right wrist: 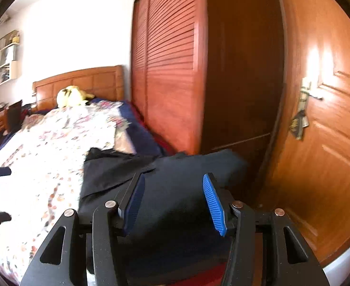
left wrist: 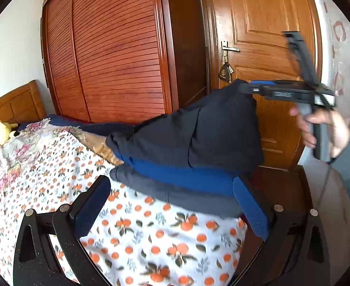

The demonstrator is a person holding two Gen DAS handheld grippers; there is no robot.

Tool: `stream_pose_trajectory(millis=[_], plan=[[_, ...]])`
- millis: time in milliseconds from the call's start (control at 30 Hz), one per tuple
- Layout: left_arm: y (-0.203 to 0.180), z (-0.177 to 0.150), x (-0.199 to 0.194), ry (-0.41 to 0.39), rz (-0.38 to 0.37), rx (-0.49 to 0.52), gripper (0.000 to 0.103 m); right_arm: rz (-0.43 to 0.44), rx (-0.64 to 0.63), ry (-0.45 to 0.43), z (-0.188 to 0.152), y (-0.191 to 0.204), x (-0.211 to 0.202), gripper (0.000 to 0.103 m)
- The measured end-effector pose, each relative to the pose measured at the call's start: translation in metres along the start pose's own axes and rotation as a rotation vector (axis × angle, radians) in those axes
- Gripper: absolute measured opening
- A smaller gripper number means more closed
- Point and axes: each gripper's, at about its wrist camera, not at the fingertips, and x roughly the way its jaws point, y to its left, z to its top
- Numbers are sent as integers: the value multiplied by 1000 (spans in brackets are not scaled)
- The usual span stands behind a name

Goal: Fold large clothes

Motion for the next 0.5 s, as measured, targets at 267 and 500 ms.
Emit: stream_pose_trajectory(millis=[267, 500], plan=[[19, -33, -39, -16, 40, -74, 103, -124, -33, 224, -12, -2, 77, 53], [42, -64, -79, -24, 106, -146, 103, -149, 9, 192, -6, -2, 64, 53]])
